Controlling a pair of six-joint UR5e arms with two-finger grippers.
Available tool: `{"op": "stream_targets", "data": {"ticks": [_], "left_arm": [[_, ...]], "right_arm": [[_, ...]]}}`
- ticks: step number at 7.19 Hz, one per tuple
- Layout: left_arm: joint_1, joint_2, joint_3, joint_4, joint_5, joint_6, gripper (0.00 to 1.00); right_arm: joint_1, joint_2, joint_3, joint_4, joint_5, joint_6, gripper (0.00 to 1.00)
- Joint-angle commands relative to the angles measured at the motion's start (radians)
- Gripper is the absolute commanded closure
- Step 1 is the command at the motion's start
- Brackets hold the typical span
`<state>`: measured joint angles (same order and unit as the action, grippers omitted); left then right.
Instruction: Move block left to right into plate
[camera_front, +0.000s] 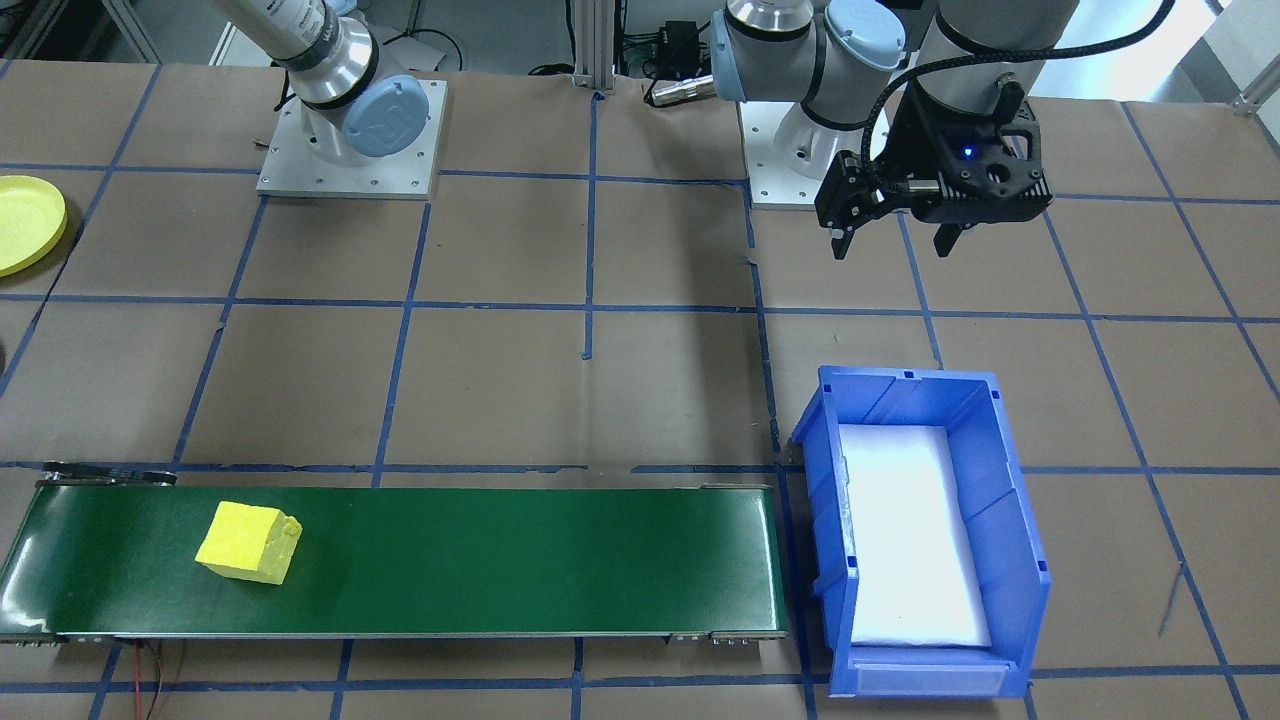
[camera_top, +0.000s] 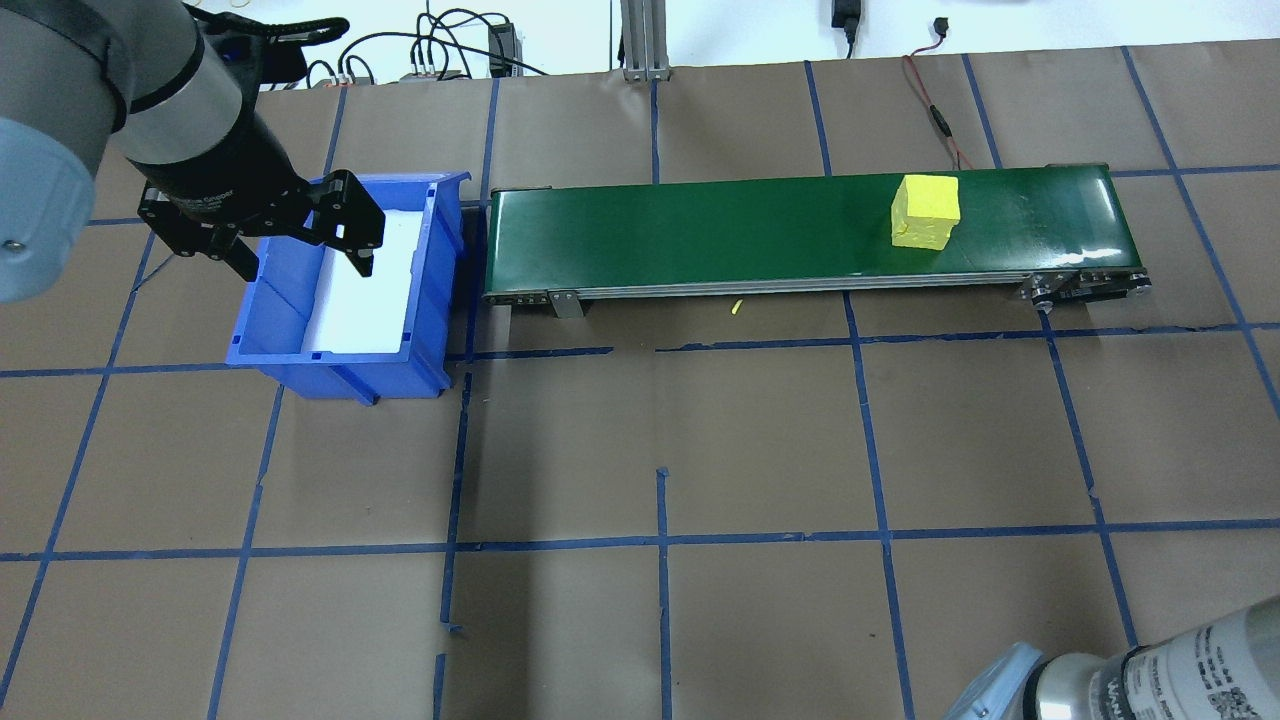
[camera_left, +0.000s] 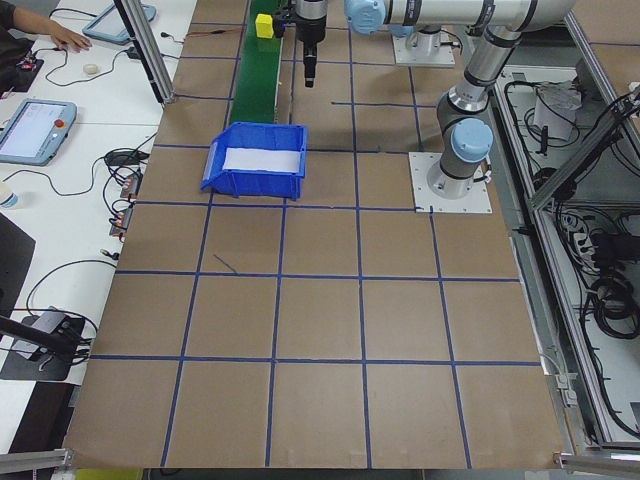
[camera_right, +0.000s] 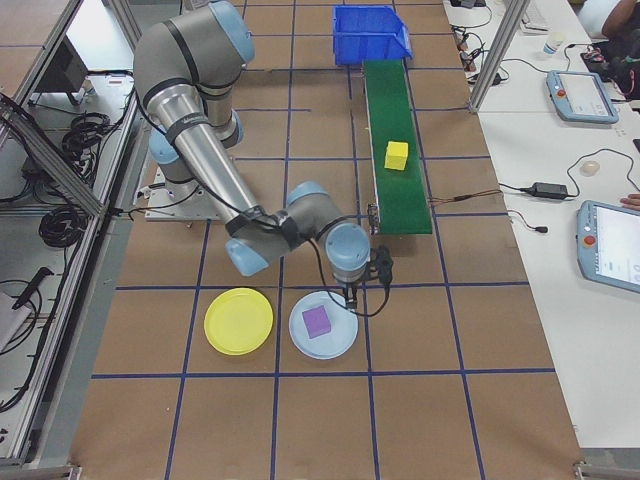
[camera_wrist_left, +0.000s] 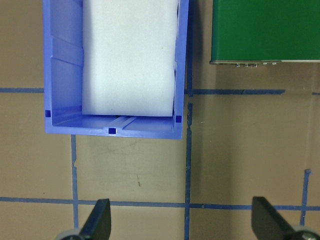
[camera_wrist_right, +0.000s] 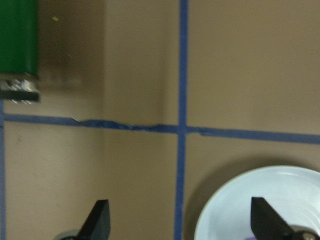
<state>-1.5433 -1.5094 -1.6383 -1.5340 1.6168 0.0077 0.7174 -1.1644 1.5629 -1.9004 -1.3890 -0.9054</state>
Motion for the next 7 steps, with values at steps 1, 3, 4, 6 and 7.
{"op": "stream_targets", "data": {"ticks": [1, 3, 4, 6, 7], "left_arm": [[0.0, 0.0, 0.0, 0.0, 0.002, 0.0, 0.0], [0.0, 0.0, 0.0, 0.0, 0.0, 0.0, 0.0], [0.0, -0.002, 0.0, 0.0, 0.0, 0.0, 0.0], [0.0, -0.002, 0.0, 0.0, 0.0, 0.0, 0.0], [0.0, -0.002, 0.0, 0.0, 0.0, 0.0, 0.0]], "right_arm": [[0.194, -0.017, -0.001, -0.009, 0.081, 0.354, 0.01], [0.349, -0.008, -0.001, -0.02, 0.1, 0.611, 0.01], [0.394, 0.0, -0.001, -0.075, 0.129, 0.719, 0.01], [0.404, 0.035, -0.004, -0.083, 0.246, 0.743, 0.02], [0.404, 0.041, -0.03, -0.083, 0.249, 0.746, 0.03]]}}
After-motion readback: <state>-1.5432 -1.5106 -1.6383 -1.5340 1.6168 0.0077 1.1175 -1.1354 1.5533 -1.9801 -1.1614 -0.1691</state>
